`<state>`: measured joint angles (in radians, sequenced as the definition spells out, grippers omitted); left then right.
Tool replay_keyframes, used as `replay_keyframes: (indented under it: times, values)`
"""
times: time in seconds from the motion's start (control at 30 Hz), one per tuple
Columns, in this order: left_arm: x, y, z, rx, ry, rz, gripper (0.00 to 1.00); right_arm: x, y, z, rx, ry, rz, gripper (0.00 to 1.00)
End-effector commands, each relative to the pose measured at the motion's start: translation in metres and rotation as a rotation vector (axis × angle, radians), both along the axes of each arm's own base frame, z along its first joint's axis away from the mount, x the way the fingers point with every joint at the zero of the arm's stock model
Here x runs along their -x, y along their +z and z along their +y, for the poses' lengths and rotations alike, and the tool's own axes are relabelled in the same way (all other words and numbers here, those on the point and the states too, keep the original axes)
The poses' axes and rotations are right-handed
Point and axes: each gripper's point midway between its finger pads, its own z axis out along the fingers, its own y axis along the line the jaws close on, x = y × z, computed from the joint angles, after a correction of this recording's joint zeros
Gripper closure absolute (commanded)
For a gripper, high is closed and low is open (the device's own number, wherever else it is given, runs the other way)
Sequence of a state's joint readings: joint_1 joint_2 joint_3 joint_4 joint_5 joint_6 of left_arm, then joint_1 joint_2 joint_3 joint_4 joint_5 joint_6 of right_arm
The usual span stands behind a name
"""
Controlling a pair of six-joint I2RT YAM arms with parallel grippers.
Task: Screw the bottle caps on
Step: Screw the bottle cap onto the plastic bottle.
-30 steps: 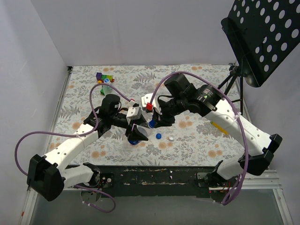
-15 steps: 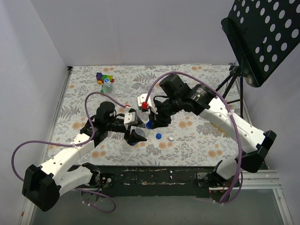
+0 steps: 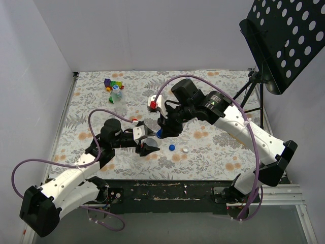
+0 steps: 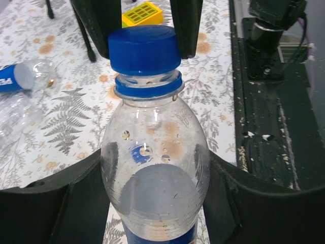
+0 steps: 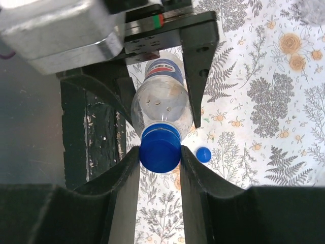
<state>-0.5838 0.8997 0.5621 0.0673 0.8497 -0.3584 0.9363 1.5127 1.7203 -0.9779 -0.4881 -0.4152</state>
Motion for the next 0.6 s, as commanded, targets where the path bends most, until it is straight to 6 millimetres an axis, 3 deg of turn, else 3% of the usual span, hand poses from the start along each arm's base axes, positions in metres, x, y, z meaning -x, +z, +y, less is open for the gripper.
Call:
replay_keyframes:
  times: [0.0,0.1,0.57]
  values:
    - [-0.025,0.079,0.000,0.194,0.141,-0.295,1.00,0.019,-0.023,0.014,0.069,-0.048,0.177,0.78]
    - [-0.028,0.086,0.003,0.240,0.189,-0.318,1.00,0.014,-0.023,0.018,0.066,-0.121,0.206,0.79]
    - [-0.047,0.081,0.015,0.235,0.363,-0.394,1.00,0.013,-0.018,0.034,0.026,-0.312,0.380,0.80]
